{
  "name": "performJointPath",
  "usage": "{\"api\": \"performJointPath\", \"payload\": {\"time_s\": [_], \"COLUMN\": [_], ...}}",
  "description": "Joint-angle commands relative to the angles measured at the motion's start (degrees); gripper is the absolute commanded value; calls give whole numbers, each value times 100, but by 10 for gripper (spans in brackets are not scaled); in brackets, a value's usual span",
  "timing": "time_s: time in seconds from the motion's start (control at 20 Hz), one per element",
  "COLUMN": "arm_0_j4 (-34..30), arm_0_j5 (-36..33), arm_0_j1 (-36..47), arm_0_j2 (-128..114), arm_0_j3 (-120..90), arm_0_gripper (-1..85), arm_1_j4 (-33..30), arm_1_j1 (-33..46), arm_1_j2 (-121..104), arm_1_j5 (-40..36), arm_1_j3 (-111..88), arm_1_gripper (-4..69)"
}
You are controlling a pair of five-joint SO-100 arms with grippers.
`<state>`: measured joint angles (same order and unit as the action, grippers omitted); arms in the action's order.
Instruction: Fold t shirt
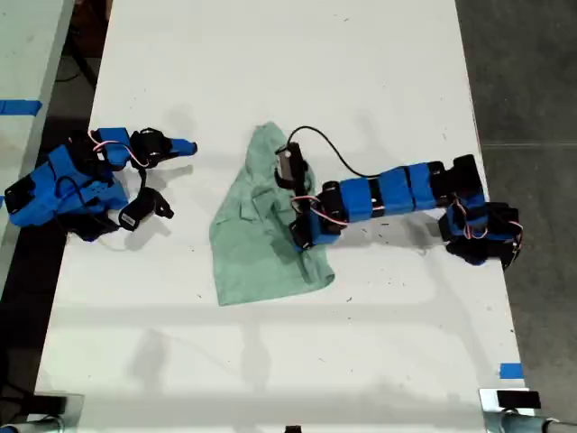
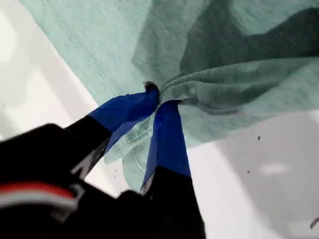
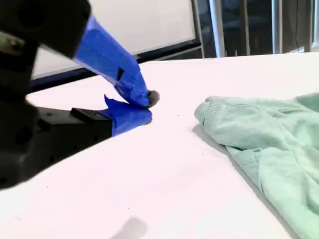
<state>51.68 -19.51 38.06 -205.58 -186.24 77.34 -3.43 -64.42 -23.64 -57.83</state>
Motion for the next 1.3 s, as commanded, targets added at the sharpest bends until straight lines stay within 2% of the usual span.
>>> {"api": "performJointPath", "payload": {"time_s": [0.0, 0.05, 0.15, 0.2, 0.4, 0.6, 0.8, 0.85, 1.0, 1.1, 1.25], "arm_0_j4": [-9, -9, -9, -9, -9, -9, -9, -9, -9, -9, -9], "arm_0_j5": [-44, -44, -44, -44, -44, -44, -53, -53, -53, -53, -53], "arm_0_j1": [18, 18, 18, 9, 9, 9, 18, 18, 18, 18, 18], "arm_0_j2": [-62, -62, -62, -62, -62, -62, -62, -62, -62, -62, -62], "arm_0_j3": [-237, -237, -237, -237, -237, -237, -237, -237, -237, -237, -237], "arm_0_gripper": [-3, -3, -3, -3, -3, -3, -3, -3, -3, -3, -3], "arm_1_j4": [-554, -703, -800, -756, -211, 668, 1978, 2127, 2188, 1942, 756], "arm_1_j1": [-167, -202, -246, -255, -220, -44, 272, 360, 624, 817, 1028], "arm_1_j2": [264, 439, 580, 545, 62, -905, -2048, -2417, -3621, -4403, -5502], "arm_1_j5": [-97, -79, -97, -114, -167, -141, 185, 272, 580, 853, 1081], "arm_1_j3": [483, 492, 510, 519, 571, 580, 422, 105, -1354, -2689, -4975], "arm_1_gripper": [29, 102, 325, 380, 309, 226, 201, 201, 204, 205, 201]}}
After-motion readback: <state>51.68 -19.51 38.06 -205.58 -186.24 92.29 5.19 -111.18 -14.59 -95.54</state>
